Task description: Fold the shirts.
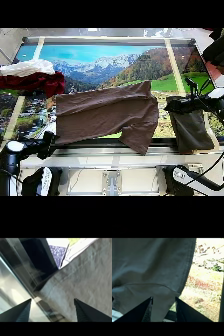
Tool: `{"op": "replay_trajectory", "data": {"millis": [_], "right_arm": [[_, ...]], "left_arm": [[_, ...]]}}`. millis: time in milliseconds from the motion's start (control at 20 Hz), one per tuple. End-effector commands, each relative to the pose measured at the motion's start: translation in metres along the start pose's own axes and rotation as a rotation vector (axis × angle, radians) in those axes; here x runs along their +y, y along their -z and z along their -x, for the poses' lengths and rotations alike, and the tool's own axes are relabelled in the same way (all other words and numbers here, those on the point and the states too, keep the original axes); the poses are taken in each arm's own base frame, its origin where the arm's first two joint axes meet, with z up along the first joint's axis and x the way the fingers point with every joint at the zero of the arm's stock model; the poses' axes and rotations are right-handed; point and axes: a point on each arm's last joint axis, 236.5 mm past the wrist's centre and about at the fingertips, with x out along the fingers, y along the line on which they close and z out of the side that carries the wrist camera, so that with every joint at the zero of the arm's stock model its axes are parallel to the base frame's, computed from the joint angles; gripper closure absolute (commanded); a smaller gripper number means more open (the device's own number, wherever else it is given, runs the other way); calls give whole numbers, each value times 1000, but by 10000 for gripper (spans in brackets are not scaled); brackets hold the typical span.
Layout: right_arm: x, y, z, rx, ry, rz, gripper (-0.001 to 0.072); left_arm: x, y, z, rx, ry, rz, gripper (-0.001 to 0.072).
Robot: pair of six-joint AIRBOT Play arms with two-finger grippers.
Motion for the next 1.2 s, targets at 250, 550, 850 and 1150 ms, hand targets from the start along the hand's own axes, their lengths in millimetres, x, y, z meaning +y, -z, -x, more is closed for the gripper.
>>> {"op": "replay_trajectory", "data": {"millis": [250, 550, 850, 1150], "right_arm": [[18, -6, 9, -14, -59, 6, 372], [16, -7, 44, 6, 31, 93, 405], [-9, 146, -64, 261, -103, -267, 276], [-1, 131, -88, 121, -178, -355, 276]], "left_arm": [[6, -8, -16, 14, -20, 68, 569], [-9, 3, -15, 60, 40, 62, 698], [-42, 2, 1, 17, 183, 21, 698], [-47, 0, 8, -16, 209, -2, 697]]}}
